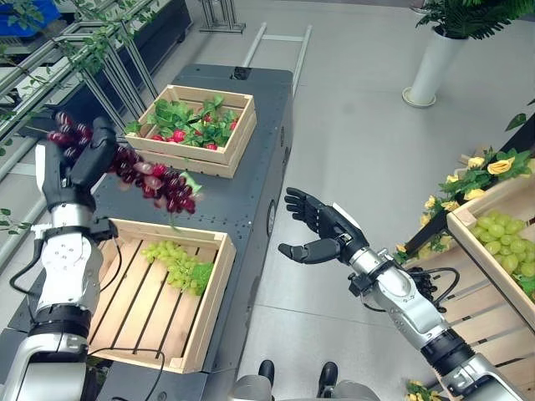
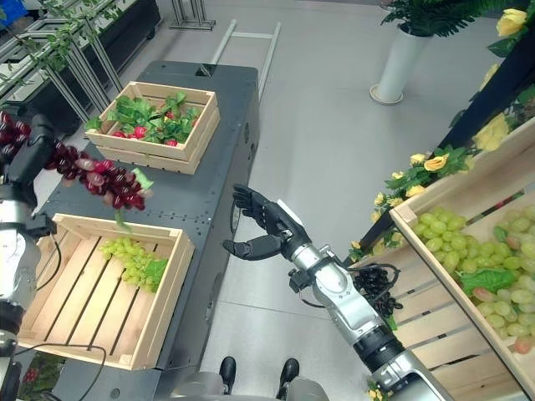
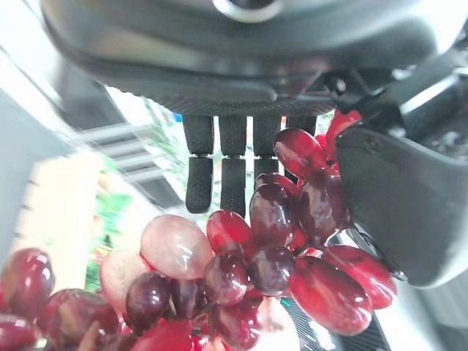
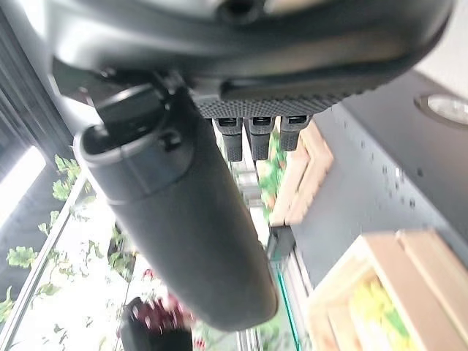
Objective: Pick up the fruits from the basket on one side to the basket on the other side
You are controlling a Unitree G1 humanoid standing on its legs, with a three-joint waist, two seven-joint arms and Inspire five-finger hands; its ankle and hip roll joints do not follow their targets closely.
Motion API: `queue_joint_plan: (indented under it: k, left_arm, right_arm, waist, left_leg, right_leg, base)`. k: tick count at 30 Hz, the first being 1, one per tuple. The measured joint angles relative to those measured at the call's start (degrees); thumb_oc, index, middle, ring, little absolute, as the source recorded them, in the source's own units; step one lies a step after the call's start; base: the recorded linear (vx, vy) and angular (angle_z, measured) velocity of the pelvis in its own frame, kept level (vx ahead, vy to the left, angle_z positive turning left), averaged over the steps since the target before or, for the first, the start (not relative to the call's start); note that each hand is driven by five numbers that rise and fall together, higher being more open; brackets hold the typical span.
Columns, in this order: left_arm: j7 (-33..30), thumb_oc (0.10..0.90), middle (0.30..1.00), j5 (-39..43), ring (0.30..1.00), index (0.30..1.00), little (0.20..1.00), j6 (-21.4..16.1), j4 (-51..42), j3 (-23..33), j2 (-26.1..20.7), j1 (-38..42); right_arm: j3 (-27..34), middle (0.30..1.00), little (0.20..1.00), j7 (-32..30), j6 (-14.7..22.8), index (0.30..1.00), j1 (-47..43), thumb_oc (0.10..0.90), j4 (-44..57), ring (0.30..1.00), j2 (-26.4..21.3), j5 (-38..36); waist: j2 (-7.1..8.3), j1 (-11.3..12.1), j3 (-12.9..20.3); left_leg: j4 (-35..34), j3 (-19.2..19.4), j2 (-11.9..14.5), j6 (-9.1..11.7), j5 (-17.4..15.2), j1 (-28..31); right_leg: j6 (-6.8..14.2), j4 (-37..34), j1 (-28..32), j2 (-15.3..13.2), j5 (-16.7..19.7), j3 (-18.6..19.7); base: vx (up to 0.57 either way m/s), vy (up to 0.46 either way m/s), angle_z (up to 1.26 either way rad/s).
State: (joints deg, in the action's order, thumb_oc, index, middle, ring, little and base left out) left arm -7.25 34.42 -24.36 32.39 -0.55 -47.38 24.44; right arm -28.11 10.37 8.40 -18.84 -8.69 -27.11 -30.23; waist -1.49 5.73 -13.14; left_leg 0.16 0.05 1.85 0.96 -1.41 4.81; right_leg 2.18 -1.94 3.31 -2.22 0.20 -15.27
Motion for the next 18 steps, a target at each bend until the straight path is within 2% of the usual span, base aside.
queue_joint_plan:
  k: [2, 7, 12, 18]
  left_arm:
    - [0.08, 0.400, 0.300, -0.31, 0.300, 0.300, 0.300, -0.09, -0.40, -1.14, -0.05, 1.68]
    - [0.23, 0.400, 0.300, -1.16, 0.300, 0.300, 0.300, -0.08, -3.24, -6.10, -0.44, 6.70]
    - [0.29, 0.400, 0.300, -2.32, 0.300, 0.300, 0.300, 0.23, -4.36, -11.41, -0.43, 12.27]
    - [0.73, 0.400, 0.300, -3.43, 0.300, 0.300, 0.300, 1.35, -4.90, -16.64, -0.35, 17.56]
  right_arm:
    - [-0.54, 0.900, 0.900, 0.24, -0.92, 0.900, -1.75, 0.800, -0.02, 0.900, 0.09, -0.32]
    - [-1.68, 0.900, 0.900, 0.47, -4.14, 0.900, -8.72, 0.800, 0.05, 0.900, 0.90, -2.56]
    - [-1.73, 0.900, 0.900, 0.46, -9.98, 0.900, -11.86, 0.800, 0.05, 0.900, 1.21, -10.69]
    - [-1.74, 0.900, 0.900, -1.06, -11.30, 0.900, -13.48, 0.800, 0.04, 0.900, 3.46, -11.23]
  waist:
    - [0.03, -0.03, 0.02]
    - [0.03, -0.04, 0.06]
    - [0.22, -0.17, 0.23]
    - [0.23, -1.30, 0.25]
  left_leg:
    - [-1.20, -0.07, 0.06, -0.07, 0.63, 0.72]
    - [-3.54, -0.13, 0.00, 0.04, 1.96, 1.63]
    - [-3.81, -0.13, 0.02, 0.02, 2.00, 1.58]
    - [-4.10, 0.08, 0.02, 0.02, 2.00, 1.76]
  right_leg:
    - [0.07, -2.93, 1.57, 0.21, 1.48, 0.01]
    - [-0.05, -3.24, 1.47, 0.49, 1.87, 0.35]
    - [-0.05, -3.23, 1.24, 0.54, 1.92, 0.55]
    - [-0.05, -3.22, 1.18, 0.53, 1.93, 0.99]
  base:
    - [-0.01, -0.109, 0.02]
    - [-0.02, -0.082, -0.01]
    - [-0.01, -0.067, -0.02]
    - [-0.01, -0.017, -0.02]
